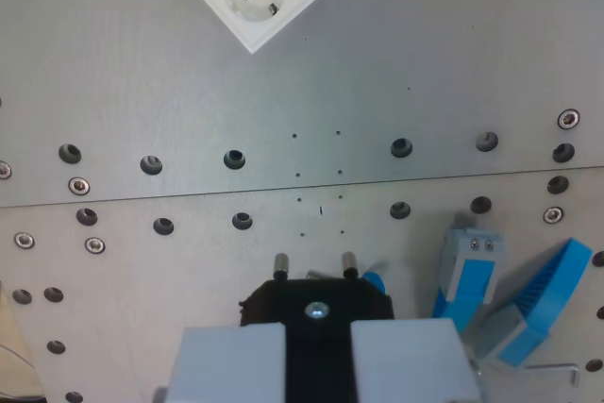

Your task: Move above the white socket

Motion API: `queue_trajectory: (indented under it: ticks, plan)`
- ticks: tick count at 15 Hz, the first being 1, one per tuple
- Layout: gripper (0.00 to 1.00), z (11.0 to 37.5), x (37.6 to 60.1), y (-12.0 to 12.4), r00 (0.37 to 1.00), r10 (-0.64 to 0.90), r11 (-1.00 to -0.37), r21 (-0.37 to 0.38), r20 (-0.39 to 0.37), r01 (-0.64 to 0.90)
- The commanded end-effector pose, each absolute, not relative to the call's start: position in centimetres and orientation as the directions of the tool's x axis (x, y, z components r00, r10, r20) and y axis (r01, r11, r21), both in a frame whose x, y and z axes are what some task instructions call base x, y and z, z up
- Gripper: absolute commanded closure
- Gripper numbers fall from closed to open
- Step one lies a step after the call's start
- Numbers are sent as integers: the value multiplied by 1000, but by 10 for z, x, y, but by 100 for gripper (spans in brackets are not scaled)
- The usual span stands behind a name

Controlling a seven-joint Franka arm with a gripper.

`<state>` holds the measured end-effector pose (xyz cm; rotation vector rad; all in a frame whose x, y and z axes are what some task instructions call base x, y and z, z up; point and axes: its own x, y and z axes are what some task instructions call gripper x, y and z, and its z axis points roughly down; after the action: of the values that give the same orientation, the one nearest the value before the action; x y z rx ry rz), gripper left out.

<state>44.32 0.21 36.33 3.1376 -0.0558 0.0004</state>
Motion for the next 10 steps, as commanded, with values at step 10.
queue_trajectory:
  ticks: [10]
  plan:
    - [100,360,444,2,1000,-19,-1000,4,2,-19]
